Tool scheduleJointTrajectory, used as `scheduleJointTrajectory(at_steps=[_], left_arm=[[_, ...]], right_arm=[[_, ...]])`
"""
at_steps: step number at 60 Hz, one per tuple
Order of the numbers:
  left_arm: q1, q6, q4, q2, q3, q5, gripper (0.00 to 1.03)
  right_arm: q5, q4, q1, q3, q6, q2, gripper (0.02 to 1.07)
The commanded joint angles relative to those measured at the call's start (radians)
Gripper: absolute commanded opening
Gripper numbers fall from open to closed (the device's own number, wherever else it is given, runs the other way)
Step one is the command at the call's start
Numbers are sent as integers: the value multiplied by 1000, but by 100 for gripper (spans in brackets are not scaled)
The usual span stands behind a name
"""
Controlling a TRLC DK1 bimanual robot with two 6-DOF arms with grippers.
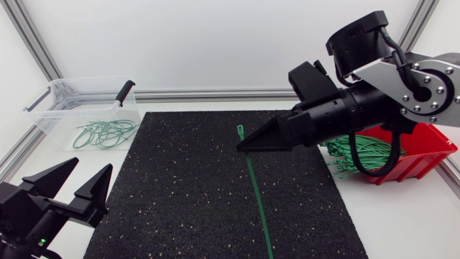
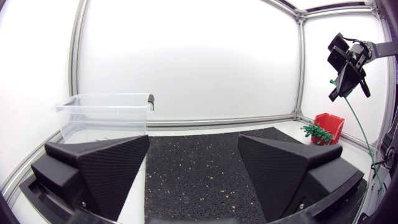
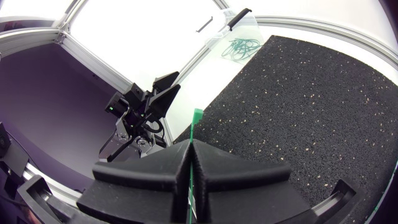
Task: Take a green cable tie from the red box, thread the tail through the head to close it, then place it in the transparent bin on the left.
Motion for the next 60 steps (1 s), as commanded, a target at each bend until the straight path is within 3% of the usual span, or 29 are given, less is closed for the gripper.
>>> scheduleJointTrajectory(at_steps=[1, 7, 17, 31, 43, 54, 60], left_arm=[[9, -37, 22, 89, 67, 20, 99], [56, -89, 34, 204, 127, 98, 99], [220, -219, 42, 371, 236, 387, 99], [219, -316, 114, 512, 317, 575, 99], [147, -325, 149, 574, 353, 758, 99], [-43, -319, 172, 617, 366, 811, 99], [-126, -318, 186, 735, 428, 854, 99]], right_arm=[[-8, 42, 18, 19, 93, -20, 8], [-10, 94, 34, 17, 154, -25, 8], [-31, 174, 47, 7, 189, -25, 8], [-42, 260, 44, 1, 209, -10, 8], [-76, 329, 6, -12, 215, 50, 8], [-126, 364, -22, -16, 214, 116, 8], [-154, 372, -28, -3, 211, 155, 8]])
